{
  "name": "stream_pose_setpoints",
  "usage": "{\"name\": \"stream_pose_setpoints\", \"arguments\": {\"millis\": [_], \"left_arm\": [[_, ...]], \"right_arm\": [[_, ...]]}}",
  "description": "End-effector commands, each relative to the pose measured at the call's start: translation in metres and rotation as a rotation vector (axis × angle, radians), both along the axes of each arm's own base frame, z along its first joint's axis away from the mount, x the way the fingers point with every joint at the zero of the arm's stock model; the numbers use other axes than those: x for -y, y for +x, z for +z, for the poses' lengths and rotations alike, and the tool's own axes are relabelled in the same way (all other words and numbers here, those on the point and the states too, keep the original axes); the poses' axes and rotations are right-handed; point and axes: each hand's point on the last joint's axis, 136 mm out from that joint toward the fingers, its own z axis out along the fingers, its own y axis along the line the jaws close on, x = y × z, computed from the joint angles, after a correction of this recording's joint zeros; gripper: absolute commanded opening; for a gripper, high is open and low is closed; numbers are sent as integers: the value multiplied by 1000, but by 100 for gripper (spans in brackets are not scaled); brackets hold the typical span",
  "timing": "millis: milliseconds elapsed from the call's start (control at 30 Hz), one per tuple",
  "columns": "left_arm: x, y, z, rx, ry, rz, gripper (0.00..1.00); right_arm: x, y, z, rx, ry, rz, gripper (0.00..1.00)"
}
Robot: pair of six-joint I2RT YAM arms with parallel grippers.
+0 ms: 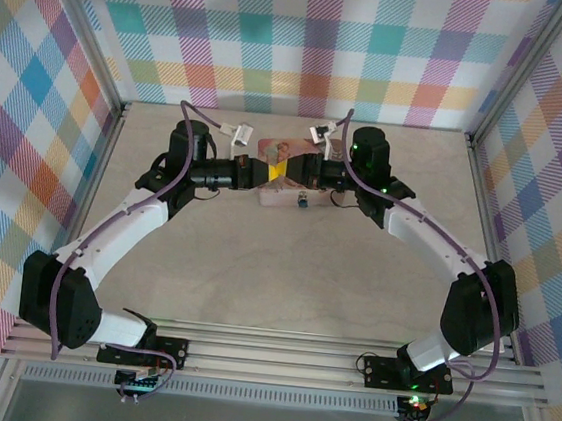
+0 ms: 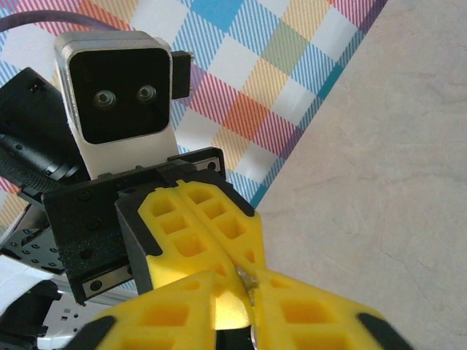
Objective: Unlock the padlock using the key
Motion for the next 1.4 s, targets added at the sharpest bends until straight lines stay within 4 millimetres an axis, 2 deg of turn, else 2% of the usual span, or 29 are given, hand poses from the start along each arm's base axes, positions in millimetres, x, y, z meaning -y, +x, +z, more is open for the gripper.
{"name": "stream_pose_setpoints", "arguments": {"millis": [0,100,233,267,333,367,433,500,633,800,933,1000,1133,1267,1300,1367], "left_arm": [[7,-19,19,61,-7,-69,0],[6,-22,18,62,5,-83,0],[6,-24,19,72,9,-94,0],[6,-24,19,74,10,-94,0],[6,-23,18,73,13,-91,0],[6,-22,18,74,14,-89,0],[6,-22,18,73,14,-90,0],[6,-21,18,73,15,-85,0],[7,-20,19,76,12,-86,0],[6,-18,15,68,24,-78,0],[3,-12,9,34,58,-33,1],[0,-10,10,29,71,-11,13],[-11,-9,7,60,145,39,27],[-21,-11,-5,46,202,56,36],[-19,-13,-4,50,177,39,37],[-12,-17,10,103,87,-5,40]], "right_arm": [[-5,7,7,36,26,0,14],[-7,9,4,24,33,3,4],[-9,13,3,16,49,-3,2],[-9,15,1,5,47,-12,5],[-8,19,0,-9,45,-32,22],[-8,20,-1,-16,45,-38,28],[-8,21,-1,-25,49,-46,30],[-9,22,-1,-27,53,-42,28],[-11,22,-9,-60,57,-29,17],[-12,21,-11,-58,70,-24,0],[-10,17,-7,4,52,-11,0],[-7,13,-5,53,13,1,0],[1,3,0,169,-119,38,0],[11,-4,7,282,-220,64,0],[12,-6,9,304,-231,71,0],[13,-10,12,329,-232,90,0]]}}
